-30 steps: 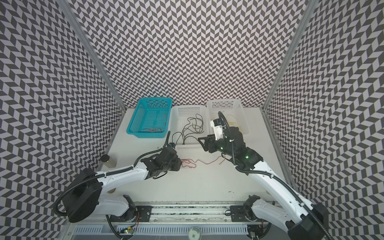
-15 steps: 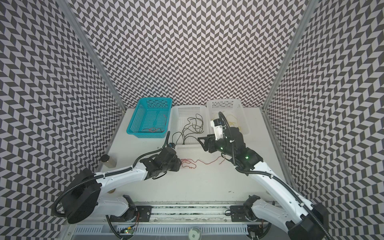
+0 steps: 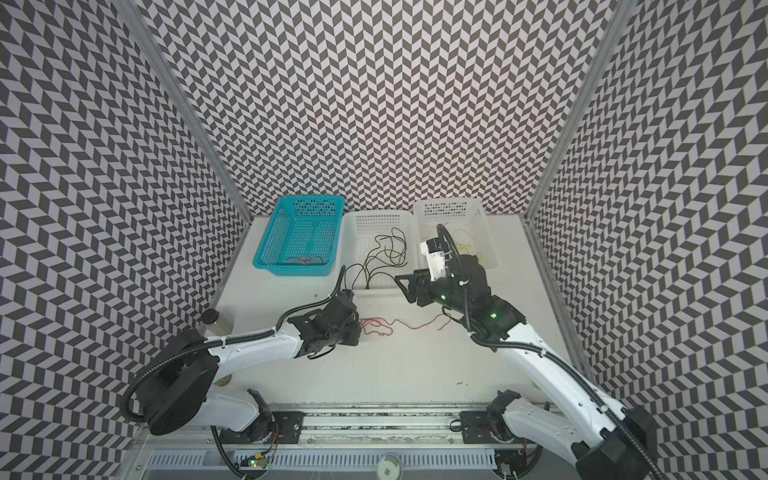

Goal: Untangle the cables
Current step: 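Lower the left gripper onto the red wire tangle while the right draws back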

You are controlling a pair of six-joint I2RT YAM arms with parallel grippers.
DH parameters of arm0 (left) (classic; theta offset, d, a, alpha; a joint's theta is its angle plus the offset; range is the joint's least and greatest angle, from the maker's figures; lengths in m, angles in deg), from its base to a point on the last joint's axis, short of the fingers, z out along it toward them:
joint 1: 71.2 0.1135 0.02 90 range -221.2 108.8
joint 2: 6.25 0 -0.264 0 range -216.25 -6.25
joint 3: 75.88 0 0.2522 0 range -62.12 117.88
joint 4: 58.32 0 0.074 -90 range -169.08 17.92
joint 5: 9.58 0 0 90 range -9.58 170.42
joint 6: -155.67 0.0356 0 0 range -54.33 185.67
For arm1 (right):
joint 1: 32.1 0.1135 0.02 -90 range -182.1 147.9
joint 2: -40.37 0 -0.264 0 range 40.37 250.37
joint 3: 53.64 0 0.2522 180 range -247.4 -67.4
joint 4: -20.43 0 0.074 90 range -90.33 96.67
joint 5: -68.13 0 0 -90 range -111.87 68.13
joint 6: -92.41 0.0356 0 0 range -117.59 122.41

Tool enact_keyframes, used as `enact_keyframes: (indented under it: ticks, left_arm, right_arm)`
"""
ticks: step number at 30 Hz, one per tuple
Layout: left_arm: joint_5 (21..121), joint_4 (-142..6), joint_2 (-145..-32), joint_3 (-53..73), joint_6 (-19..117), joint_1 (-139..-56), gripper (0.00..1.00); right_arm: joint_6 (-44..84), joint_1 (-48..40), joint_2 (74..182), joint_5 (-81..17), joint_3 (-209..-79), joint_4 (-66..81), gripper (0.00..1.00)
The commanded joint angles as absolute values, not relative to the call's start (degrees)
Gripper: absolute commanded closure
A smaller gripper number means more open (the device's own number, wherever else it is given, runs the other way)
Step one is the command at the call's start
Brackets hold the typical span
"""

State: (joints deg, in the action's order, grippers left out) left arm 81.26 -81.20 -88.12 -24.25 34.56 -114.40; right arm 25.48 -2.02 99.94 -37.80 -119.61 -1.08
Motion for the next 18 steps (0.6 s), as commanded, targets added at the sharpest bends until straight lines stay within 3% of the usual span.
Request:
enact_keyframes:
  ticks: [1,15,18]
  left_arm:
    - [82.18,-81.03,-87.76,-23.5,35.13,-114.54,0.73]
    - [81.19,-82.91,-84.73,-22.93,35.03,-114.7,0.81]
    - [80.91,-82.72,-85.6,-22.95,35.12,-114.65,0.9]
  right_arm:
    - [25.97,-2.04,98.73,-38.4,-118.99,2.17,0.33]
    - [27.68,-0.75,99.44,-39.01,-116.33,3.77,0.33]
    - [27.73,-0.56,99.35,-39.01,-116.25,3.68,0.33]
